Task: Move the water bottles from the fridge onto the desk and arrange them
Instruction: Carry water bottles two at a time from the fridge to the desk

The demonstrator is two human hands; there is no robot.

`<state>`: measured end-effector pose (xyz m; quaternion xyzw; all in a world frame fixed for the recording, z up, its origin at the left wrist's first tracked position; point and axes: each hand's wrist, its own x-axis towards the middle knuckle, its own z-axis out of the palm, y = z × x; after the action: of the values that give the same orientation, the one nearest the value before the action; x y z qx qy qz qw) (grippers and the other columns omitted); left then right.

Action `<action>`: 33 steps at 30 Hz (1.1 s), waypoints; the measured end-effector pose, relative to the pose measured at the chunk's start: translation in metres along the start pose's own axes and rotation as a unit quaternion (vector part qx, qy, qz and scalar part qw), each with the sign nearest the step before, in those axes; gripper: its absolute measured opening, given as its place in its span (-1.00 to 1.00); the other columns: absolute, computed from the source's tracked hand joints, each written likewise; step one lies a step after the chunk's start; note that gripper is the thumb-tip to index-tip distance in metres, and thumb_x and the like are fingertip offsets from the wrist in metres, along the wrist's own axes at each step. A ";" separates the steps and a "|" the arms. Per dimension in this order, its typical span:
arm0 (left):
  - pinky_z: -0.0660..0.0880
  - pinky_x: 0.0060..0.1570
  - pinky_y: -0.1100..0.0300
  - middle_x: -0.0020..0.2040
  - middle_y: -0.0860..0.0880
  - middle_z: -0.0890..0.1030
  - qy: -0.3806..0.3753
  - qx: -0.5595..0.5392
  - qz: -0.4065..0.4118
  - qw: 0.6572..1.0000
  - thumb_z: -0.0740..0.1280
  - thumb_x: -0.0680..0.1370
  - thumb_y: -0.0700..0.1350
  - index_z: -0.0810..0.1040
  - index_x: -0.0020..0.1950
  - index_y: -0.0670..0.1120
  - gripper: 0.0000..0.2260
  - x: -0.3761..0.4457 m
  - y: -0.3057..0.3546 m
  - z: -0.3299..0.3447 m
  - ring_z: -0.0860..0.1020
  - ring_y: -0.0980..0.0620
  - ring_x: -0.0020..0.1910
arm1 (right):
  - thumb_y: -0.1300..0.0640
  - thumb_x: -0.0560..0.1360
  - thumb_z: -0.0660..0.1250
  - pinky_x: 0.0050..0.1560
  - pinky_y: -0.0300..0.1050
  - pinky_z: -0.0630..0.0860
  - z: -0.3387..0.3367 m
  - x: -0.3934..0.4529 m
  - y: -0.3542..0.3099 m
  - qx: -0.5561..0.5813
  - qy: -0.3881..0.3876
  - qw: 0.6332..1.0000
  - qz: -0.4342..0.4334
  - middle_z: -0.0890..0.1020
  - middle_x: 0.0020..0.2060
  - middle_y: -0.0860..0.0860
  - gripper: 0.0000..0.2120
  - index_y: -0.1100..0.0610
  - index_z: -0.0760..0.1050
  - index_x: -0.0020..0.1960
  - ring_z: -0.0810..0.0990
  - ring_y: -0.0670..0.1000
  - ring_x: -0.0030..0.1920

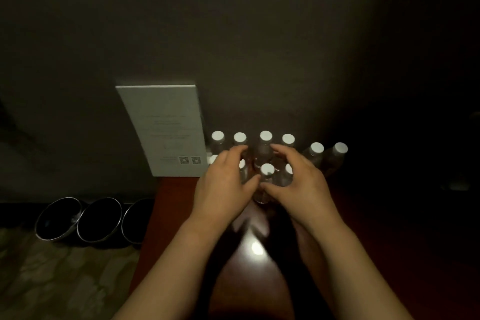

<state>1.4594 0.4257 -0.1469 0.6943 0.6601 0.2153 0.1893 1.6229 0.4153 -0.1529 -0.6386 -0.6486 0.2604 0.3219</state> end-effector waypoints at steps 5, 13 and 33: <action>0.53 0.09 0.11 0.30 0.13 0.50 0.030 0.046 -0.019 0.998 0.40 0.48 0.20 0.37 0.42 0.17 -0.47 -0.057 -0.044 -0.078 0.53 0.11 0.22 | -0.02 0.29 0.58 0.16 -0.29 0.41 0.021 -0.043 -0.077 -0.054 -0.045 0.994 -0.079 0.56 0.16 -0.15 -0.42 -0.09 0.51 0.28 0.53 -0.14 0.16; 0.52 0.05 0.10 0.30 0.12 0.48 0.076 0.094 -0.105 0.987 0.31 0.53 0.26 0.37 0.41 0.17 -0.52 -0.208 -0.161 -0.219 0.50 0.06 0.23 | -0.08 0.38 0.51 0.20 -0.10 0.50 0.099 -0.140 -0.244 -0.112 -0.145 0.962 -0.201 0.56 0.17 -0.11 -0.48 -0.08 0.50 0.30 0.53 -0.09 0.18; 0.50 0.14 0.06 0.31 0.07 0.49 0.141 0.261 -0.388 0.873 0.24 0.49 0.33 0.38 0.40 0.13 -0.47 -0.633 -0.465 -0.504 0.47 0.02 0.29 | -0.23 0.42 0.40 -0.05 -0.13 0.56 0.420 -0.414 -0.615 -0.183 -0.333 0.776 -0.504 0.48 0.12 -0.16 -0.49 -0.18 0.39 0.32 0.53 -0.10 0.03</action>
<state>0.7719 -0.1908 -0.0113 0.3693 0.9281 0.0398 -0.0257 0.8919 0.0035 -0.0034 -0.1409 -0.9797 0.1339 0.0483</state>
